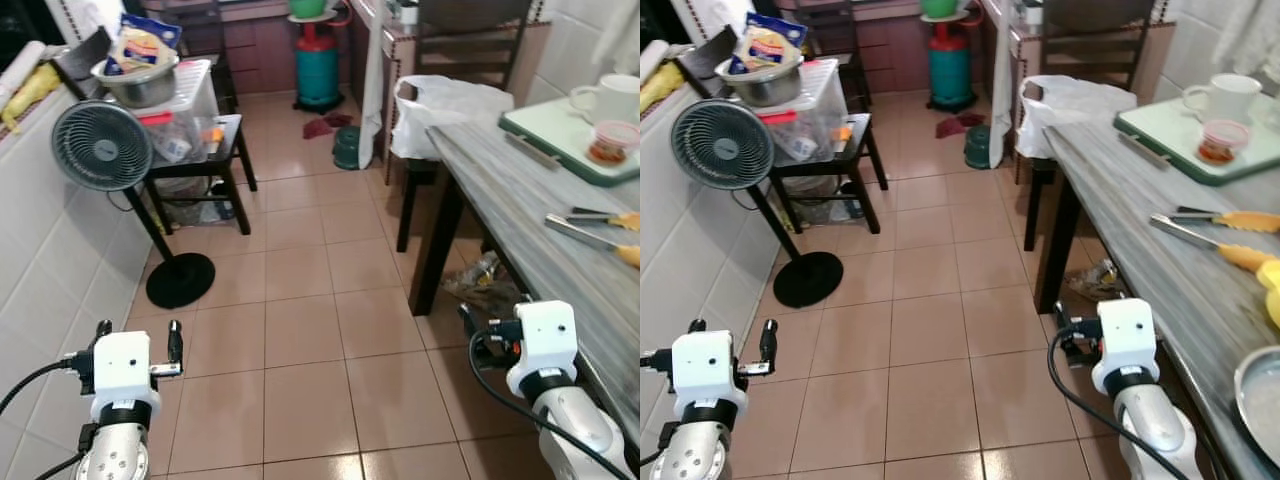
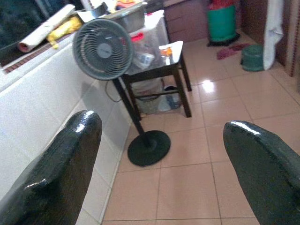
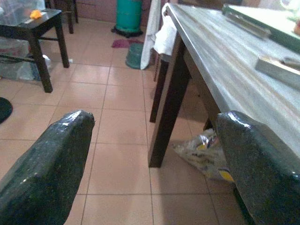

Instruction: Setting the table

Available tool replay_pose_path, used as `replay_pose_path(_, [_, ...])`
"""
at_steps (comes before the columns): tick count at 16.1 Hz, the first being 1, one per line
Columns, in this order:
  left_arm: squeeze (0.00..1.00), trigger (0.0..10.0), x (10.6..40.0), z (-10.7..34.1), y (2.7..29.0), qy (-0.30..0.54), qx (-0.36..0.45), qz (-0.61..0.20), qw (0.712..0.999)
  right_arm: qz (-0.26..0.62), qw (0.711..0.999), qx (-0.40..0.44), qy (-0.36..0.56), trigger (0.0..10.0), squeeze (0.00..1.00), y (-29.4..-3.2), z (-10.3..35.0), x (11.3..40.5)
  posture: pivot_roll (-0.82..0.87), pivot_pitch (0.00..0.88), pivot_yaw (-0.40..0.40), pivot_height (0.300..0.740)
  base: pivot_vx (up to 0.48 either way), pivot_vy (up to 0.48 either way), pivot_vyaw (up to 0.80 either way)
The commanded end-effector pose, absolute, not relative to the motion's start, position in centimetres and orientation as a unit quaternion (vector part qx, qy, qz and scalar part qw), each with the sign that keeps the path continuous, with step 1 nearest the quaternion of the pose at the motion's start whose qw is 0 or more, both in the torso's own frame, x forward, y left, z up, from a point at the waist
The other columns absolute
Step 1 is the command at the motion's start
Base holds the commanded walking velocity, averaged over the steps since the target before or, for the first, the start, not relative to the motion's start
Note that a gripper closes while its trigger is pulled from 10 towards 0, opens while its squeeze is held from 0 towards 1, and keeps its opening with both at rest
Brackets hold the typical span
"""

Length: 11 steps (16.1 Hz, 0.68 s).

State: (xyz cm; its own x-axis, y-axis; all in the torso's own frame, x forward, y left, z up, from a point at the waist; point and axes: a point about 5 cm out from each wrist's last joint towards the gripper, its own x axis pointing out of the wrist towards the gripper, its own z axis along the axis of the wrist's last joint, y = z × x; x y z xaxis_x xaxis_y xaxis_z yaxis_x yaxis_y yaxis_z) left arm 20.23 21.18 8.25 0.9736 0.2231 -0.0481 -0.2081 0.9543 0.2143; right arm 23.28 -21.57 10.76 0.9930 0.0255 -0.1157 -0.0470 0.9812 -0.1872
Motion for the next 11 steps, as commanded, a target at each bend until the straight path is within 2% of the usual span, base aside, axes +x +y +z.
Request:
replay_pose_path(1, [0.00, 10.0, 20.2, 8.1, 21.3, 0.040, 0.112, 0.104, 0.987, 0.020, 0.995, -0.083, 0.052, 10.0, 0.00, -20.9, 11.0, 23.3, -0.27, 0.094, 0.122, 0.740, 0.000, 0.000, 0.00])
replay_pose_path(4, [0.00, 10.0, 21.0, 8.5, 20.9, 0.028, 0.108, 0.099, 0.989, 0.023, 0.997, -0.065, 0.043, 10.0, 0.00, -19.5, 11.4, 23.7, -0.28, 0.093, 0.129, 0.740, 0.000, 0.000, 0.00])
replay_pose_path(8, [0.00, 10.0, 21.6, 8.6, 20.3, 0.027, 0.070, 0.073, 0.995, 0.025, 0.998, -0.048, 0.031, 10.0, 0.00, -18.5, 11.9, 24.6, -0.28, 0.080, 0.122, 0.740, 0.000, 0.000, -0.68])
replay_pose_path(11, [0.00, 10.0, 21.1, 8.1, 20.3, 0.039, 0.067, 0.071, 0.994, 0.034, 0.998, -0.051, 0.034, 10.0, 0.00, -18.4, 11.8, 24.8, -0.27, 0.077, 0.108, 0.740, 0.000, 0.000, 0.00])
